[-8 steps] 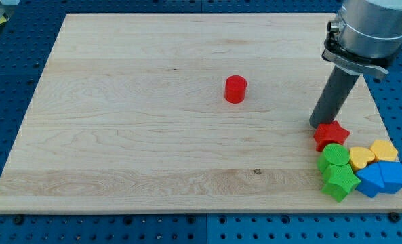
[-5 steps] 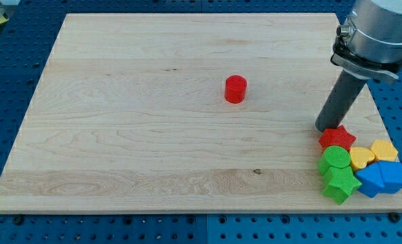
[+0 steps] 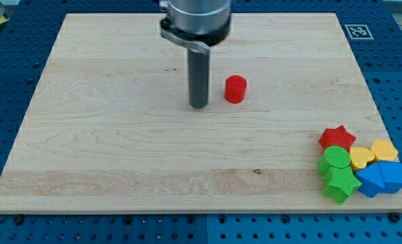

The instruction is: Slide the red circle towards the yellow hexagon

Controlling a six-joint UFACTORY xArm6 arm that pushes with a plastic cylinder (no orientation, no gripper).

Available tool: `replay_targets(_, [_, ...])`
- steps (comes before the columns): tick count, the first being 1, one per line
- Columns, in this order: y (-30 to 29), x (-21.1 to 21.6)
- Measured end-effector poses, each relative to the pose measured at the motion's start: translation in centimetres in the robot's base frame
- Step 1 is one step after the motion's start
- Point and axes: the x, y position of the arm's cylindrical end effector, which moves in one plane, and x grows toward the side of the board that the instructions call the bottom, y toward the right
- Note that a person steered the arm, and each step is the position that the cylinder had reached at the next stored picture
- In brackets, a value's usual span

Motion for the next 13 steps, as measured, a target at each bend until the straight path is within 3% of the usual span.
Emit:
replay_targets(1, [-0.3, -3.2])
replay_targets(4, [6.7, -3.4])
replay_targets(7, [7.5, -0.1])
replay_targets(13, [18.5, 3.6])
